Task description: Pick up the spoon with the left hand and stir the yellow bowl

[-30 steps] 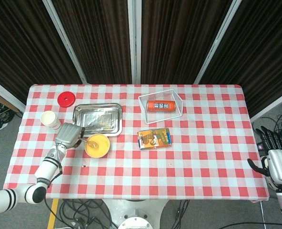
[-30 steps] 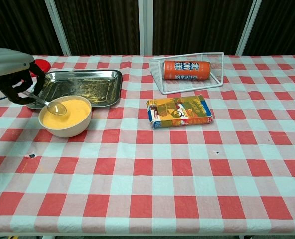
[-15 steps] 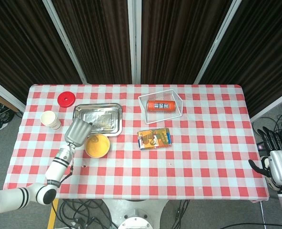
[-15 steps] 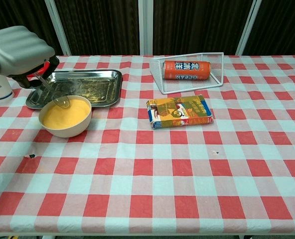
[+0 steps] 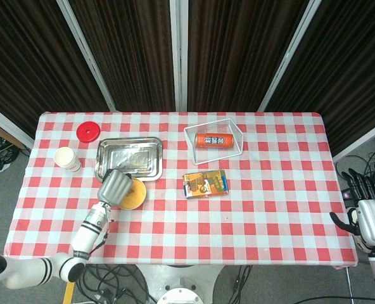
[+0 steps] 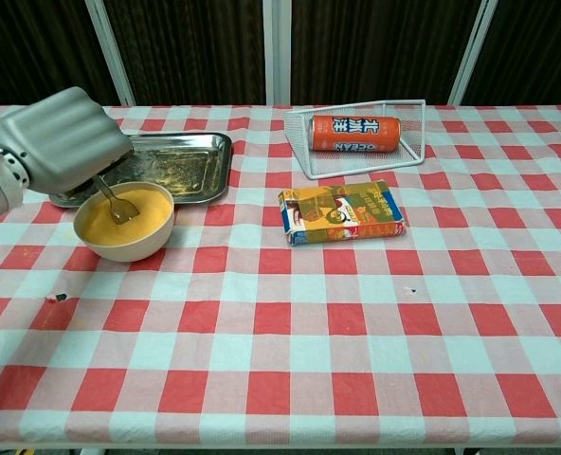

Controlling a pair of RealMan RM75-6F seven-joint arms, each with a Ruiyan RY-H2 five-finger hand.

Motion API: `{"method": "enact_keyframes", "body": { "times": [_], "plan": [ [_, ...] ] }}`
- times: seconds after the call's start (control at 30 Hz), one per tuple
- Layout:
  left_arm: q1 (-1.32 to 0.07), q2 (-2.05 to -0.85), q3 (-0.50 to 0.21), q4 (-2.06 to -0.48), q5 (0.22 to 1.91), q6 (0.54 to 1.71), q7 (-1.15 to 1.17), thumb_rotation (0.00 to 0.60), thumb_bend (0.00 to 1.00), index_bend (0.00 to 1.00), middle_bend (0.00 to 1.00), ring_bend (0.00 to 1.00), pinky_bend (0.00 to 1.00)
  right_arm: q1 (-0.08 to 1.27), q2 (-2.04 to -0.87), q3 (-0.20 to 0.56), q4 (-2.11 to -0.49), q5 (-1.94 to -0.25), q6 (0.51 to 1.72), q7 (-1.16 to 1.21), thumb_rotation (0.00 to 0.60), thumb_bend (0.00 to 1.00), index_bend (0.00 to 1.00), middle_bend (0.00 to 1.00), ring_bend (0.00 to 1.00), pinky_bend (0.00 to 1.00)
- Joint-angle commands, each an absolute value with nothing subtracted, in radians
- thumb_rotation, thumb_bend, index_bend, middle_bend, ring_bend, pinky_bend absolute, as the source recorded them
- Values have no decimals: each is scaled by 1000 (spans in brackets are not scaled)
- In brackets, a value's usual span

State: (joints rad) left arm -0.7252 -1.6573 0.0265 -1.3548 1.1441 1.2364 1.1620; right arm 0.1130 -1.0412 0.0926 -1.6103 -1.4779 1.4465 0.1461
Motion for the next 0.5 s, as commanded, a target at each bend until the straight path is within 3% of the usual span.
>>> {"method": "enact_keyframes", "body": {
  "times": [0.03,0.5],
  "plan": [
    [-718,-1662,31,-1361,1149,1229,1161,600,417,653,912,879,952,113,-1042,92,-1611,-1478,1446,147,600,160,0,0,0,0],
    [-704,-1527,-69,-1519,1034,1067,867,600,419,656,912,879,952,110,-1042,92,-1609,-1481,1452,151,600,159,0,0,0,0]
  ]
}}
